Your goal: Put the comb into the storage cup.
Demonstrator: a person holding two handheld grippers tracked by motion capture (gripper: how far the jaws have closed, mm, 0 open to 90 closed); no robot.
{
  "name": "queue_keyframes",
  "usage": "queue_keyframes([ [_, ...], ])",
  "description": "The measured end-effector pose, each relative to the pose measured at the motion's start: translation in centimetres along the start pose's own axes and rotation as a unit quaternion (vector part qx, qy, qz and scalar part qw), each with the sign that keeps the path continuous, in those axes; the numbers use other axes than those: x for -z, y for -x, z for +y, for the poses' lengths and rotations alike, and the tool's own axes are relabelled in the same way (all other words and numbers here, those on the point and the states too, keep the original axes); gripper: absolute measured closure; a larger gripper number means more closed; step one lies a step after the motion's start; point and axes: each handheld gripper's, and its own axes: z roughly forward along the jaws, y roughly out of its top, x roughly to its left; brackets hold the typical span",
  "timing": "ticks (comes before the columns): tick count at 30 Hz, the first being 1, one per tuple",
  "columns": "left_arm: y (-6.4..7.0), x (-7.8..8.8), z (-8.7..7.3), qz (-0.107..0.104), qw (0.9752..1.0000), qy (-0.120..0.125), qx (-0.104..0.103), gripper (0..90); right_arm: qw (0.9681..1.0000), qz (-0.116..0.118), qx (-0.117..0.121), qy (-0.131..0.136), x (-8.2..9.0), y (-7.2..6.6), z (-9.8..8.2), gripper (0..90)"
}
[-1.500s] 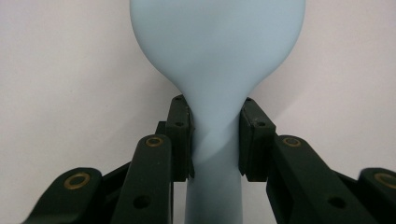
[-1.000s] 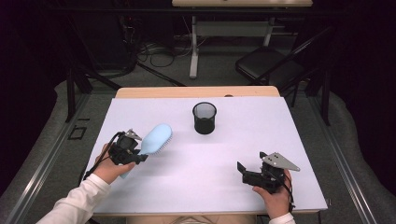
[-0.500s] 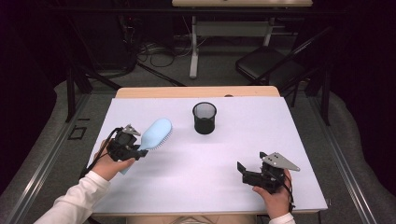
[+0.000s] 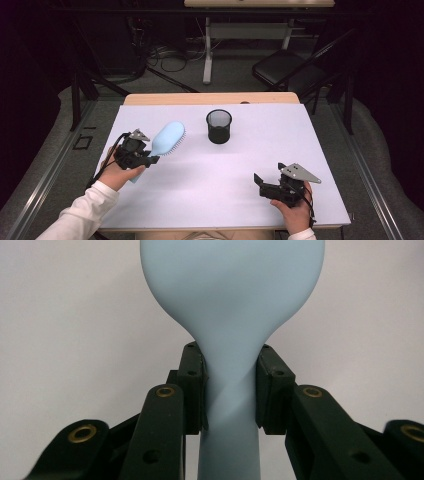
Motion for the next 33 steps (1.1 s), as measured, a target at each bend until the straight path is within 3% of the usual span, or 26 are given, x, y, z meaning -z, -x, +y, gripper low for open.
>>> queue_keyframes([
  [33,0.3,1.3,2.5,0.010,0.9983,0.058,0.003,69.7,1.0000,0.000,-0.005,-0.003,0.0,0.1,0.0,5.8],
])
